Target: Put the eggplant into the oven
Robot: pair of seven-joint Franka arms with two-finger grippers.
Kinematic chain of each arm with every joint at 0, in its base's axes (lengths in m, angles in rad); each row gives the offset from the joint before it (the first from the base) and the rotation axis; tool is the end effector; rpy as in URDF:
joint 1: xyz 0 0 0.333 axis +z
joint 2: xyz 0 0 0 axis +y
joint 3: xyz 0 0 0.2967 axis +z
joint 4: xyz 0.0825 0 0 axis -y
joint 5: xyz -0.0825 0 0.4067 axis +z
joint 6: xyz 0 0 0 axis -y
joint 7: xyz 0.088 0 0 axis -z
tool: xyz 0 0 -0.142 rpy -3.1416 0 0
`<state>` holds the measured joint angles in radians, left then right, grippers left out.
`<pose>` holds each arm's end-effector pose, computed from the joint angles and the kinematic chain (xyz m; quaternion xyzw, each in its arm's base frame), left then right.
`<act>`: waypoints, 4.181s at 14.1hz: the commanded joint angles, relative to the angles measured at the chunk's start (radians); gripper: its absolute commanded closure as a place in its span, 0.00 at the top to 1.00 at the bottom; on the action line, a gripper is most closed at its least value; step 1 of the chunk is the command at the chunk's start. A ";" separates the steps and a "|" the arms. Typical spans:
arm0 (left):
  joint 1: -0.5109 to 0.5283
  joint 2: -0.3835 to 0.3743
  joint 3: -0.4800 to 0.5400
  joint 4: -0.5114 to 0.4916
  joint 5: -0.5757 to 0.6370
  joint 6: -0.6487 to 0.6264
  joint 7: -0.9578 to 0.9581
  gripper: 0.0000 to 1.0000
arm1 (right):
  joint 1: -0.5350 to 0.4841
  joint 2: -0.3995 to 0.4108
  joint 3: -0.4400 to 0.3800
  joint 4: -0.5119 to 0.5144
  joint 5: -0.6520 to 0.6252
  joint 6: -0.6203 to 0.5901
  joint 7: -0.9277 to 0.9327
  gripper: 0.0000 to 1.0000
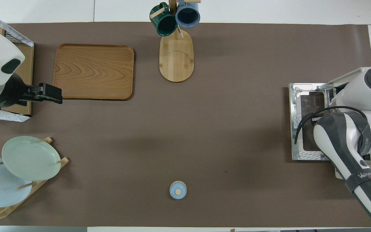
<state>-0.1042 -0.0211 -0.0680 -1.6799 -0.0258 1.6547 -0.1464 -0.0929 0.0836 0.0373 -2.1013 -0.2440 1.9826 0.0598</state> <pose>0.5669 -0.1024 0.5355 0.9999 -0.0118 -0.0040 0.0117 0.5441 -0.0532 0.3003 0.9895 0.0028 -0.0999 0.1047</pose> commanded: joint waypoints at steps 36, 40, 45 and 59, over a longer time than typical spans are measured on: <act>0.012 -0.016 -0.006 -0.006 0.004 -0.004 0.011 1.00 | 0.110 0.116 0.013 0.096 -0.127 0.023 -0.032 0.00; 0.012 -0.016 -0.006 -0.006 0.004 -0.004 0.011 1.00 | 0.090 0.071 0.013 0.176 -0.112 -0.106 -0.118 0.00; 0.012 -0.016 -0.006 -0.006 0.004 -0.004 0.011 1.00 | 0.000 0.024 0.010 0.192 -0.080 -0.166 -0.242 0.00; 0.012 -0.016 -0.006 -0.006 0.004 -0.004 0.011 1.00 | -0.039 -0.028 0.027 0.460 0.167 -0.450 -0.314 0.14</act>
<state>-0.1007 -0.0212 -0.0686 -1.6799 -0.0258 1.6547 -0.1464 -0.1285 0.0450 0.0565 -1.7136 -0.1439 1.5798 -0.2338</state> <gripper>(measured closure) 0.000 0.943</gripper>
